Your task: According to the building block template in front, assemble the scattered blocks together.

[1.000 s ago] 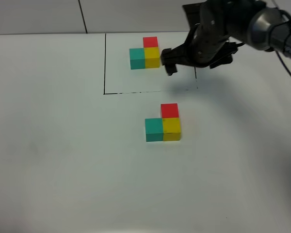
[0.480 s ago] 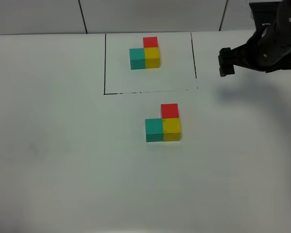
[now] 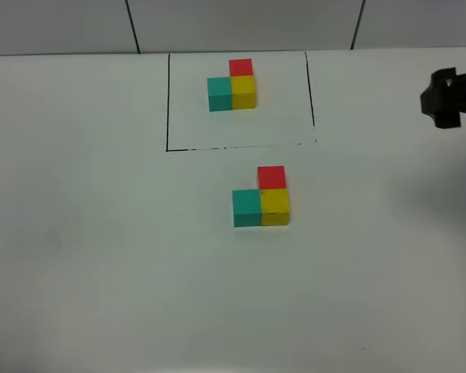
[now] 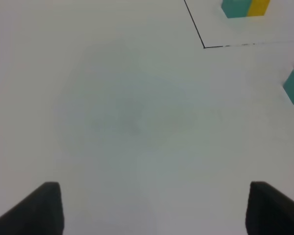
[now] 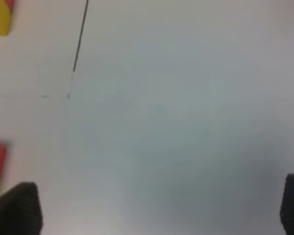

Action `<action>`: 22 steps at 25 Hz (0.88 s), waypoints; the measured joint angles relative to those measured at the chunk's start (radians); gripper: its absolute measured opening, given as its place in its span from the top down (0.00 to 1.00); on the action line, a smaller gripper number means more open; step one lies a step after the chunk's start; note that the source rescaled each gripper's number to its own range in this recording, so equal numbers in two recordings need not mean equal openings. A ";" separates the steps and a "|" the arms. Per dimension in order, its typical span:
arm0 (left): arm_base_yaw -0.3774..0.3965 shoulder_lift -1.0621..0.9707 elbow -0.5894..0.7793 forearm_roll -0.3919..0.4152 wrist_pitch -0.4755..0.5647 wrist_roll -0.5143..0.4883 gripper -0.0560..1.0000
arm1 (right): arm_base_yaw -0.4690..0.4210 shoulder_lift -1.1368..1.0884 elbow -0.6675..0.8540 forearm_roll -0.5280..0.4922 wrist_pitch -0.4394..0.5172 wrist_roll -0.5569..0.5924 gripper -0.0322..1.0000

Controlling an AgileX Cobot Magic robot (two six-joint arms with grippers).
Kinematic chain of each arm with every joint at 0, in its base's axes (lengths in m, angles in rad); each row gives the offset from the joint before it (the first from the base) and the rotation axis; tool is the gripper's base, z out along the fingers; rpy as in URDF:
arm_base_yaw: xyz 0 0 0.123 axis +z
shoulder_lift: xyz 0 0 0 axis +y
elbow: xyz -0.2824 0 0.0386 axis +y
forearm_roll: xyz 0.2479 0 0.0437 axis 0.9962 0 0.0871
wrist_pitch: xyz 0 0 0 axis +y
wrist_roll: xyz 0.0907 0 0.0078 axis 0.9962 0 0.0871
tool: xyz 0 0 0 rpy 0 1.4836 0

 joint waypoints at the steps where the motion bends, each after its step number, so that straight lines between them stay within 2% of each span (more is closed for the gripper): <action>1: 0.000 0.000 0.000 0.000 0.000 0.000 0.19 | 0.000 -0.055 0.026 -0.005 0.011 0.000 0.00; 12: 0.000 0.000 0.000 0.000 0.000 0.000 0.19 | -0.001 -0.615 0.307 -0.022 0.190 0.000 0.00; 22: 0.000 0.000 0.000 0.000 0.000 0.000 0.19 | -0.001 -0.929 0.396 0.044 0.362 0.017 0.00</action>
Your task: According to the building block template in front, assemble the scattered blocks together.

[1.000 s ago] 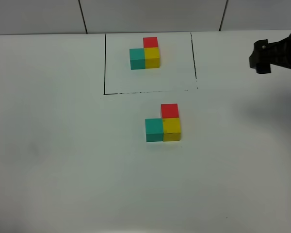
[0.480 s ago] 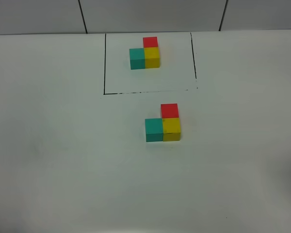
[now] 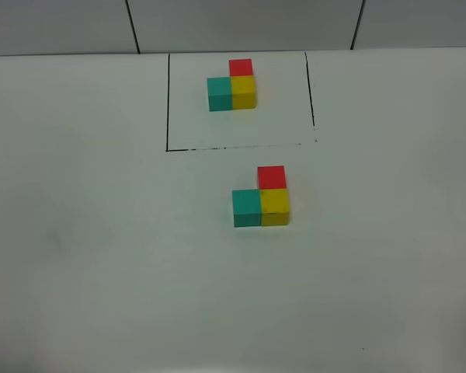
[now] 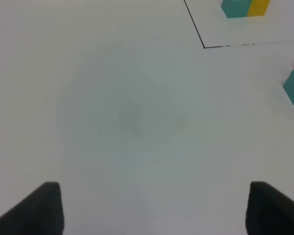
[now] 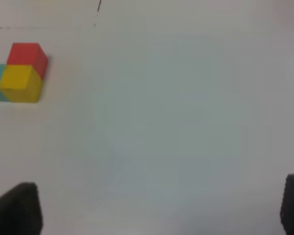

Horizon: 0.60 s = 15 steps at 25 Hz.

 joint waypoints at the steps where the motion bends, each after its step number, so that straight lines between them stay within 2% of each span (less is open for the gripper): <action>1: 0.000 0.000 0.000 0.000 0.000 0.000 0.19 | 0.000 -0.023 0.000 0.001 0.011 0.004 0.00; 10: 0.000 0.000 0.000 0.000 0.000 0.000 0.19 | 0.000 -0.159 0.009 -0.009 0.091 0.010 0.00; 15: 0.000 0.000 0.000 0.000 0.000 0.000 0.19 | 0.000 -0.242 0.083 -0.019 0.079 0.010 0.00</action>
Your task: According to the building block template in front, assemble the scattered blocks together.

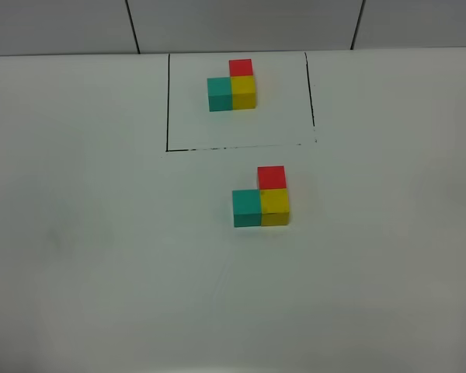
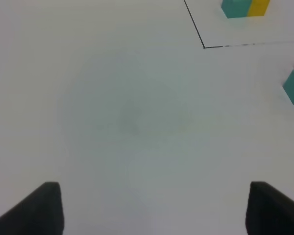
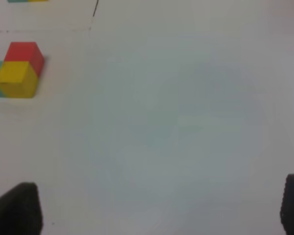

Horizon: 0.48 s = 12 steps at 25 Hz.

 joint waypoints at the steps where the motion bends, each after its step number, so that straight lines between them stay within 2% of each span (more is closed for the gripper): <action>1: 0.000 0.000 0.000 0.000 0.000 0.000 0.19 | 0.000 -0.020 0.008 0.000 0.000 0.000 0.00; 6: 0.000 0.000 0.000 0.000 0.000 0.000 0.19 | 0.000 -0.048 0.024 0.000 -0.002 0.000 0.01; 12: 0.000 0.000 0.000 0.000 0.000 0.000 0.19 | 0.000 -0.048 0.036 -0.006 -0.015 0.000 0.11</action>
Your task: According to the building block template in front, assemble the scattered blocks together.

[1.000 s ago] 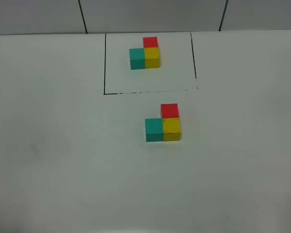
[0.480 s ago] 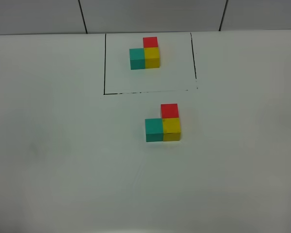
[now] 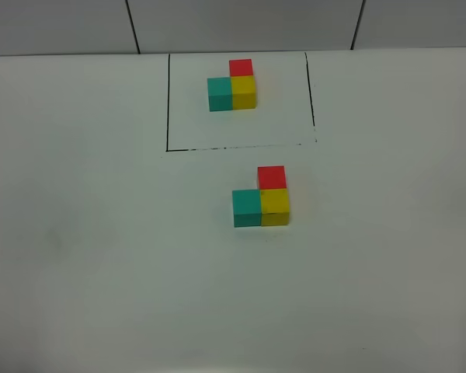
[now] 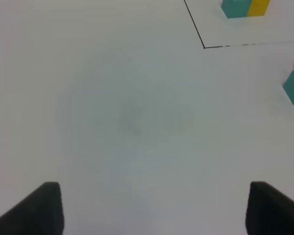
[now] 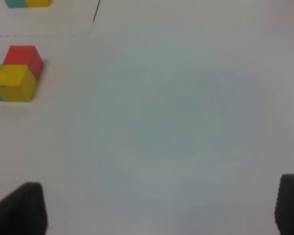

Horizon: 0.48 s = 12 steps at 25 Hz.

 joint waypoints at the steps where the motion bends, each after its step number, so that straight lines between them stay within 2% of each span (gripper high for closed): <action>1: 0.000 0.000 0.000 0.000 0.000 0.000 0.19 | 0.000 0.000 0.000 0.000 0.000 0.000 0.14; 6: 0.000 0.000 0.000 0.000 0.000 0.000 0.19 | 0.000 0.000 0.000 0.000 -0.001 0.000 0.25; 12: 0.000 0.000 0.000 0.000 0.000 0.000 0.19 | 0.000 0.000 0.000 -0.002 -0.001 0.000 0.26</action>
